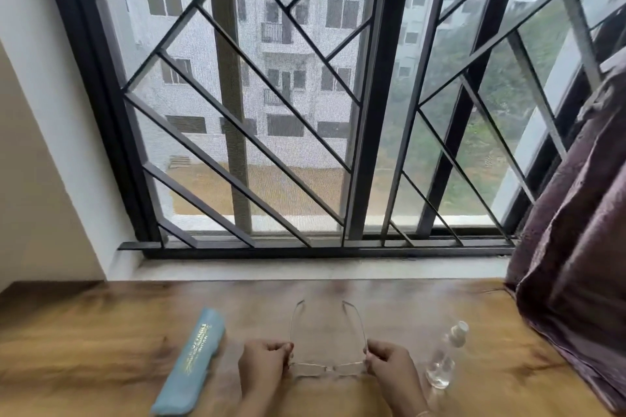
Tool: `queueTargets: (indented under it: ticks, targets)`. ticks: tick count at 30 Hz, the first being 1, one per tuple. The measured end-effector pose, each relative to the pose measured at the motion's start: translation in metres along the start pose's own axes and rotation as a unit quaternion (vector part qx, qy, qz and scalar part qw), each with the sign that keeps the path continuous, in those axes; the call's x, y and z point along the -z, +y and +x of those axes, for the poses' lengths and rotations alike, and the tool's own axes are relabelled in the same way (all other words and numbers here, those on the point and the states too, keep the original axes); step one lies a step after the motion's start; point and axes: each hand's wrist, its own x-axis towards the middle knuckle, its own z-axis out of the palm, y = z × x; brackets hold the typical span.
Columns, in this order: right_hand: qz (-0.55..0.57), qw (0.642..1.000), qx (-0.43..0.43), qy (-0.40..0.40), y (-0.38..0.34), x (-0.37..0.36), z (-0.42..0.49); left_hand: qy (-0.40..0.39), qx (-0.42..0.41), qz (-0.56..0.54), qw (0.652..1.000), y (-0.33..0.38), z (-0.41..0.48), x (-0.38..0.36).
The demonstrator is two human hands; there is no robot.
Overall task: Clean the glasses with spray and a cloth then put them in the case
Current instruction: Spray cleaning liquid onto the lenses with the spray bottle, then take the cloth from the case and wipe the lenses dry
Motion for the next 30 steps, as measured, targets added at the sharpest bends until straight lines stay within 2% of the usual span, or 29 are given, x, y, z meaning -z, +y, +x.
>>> queueTargets:
  ticks: [6, 9, 11, 13, 15, 17, 19, 20, 21, 24, 27, 30]
  targets:
    - [0.007, 1.0, -0.012, -0.017, 0.001, 0.0, 0.0, 0.01, -0.013, 0.008, 1.0, -0.006, 0.0, -0.001]
    - [-0.005, 0.999, -0.04, 0.025, 0.0, 0.001, -0.002, 0.037, -0.024, 0.003, 0.999, -0.015, 0.002, 0.002]
    - [-0.062, 0.996, -0.015, 0.067, -0.01, 0.0, -0.012, 0.07, -0.042, -0.024, 0.996, -0.022, 0.002, 0.01]
    - [-0.134, 0.985, 0.047, 0.103, -0.02, -0.003, -0.022, 0.114, -0.084, -0.039, 0.989, -0.025, -0.004, 0.018]
    - [-0.185, 0.966, 0.123, 0.135, -0.029, -0.012, -0.031, 0.218, -0.171, -0.023, 0.961, -0.032, -0.01, 0.03]
    - [-0.225, 0.944, 0.191, 0.149, -0.034, -0.028, -0.035, 0.32, -0.264, 0.065, 0.908, -0.044, -0.011, 0.045]
    - [-0.256, 0.919, 0.264, 0.143, -0.036, -0.048, -0.035, 0.391, -0.292, 0.156, 0.859, -0.06, -0.008, 0.055]
    - [-0.265, 0.907, 0.301, 0.133, -0.036, -0.059, -0.035, 0.399, -0.263, 0.166, 0.863, -0.065, -0.008, 0.062]
    - [-0.271, 0.896, 0.334, 0.114, -0.038, -0.071, -0.036, 0.383, -0.22, 0.153, 0.884, -0.07, -0.009, 0.069]
    - [-0.289, 0.861, 0.418, 0.034, -0.038, -0.109, -0.035, 0.307, -0.141, 0.122, 0.933, -0.079, -0.012, 0.083]
    - [-0.316, 0.827, 0.464, -0.033, -0.04, -0.145, -0.034, 0.264, -0.107, 0.1, 0.953, -0.084, -0.01, 0.093]
    - [-0.351, 0.789, 0.497, -0.088, -0.041, -0.171, -0.029, 0.263, -0.073, 0.023, 0.962, -0.088, -0.003, 0.098]
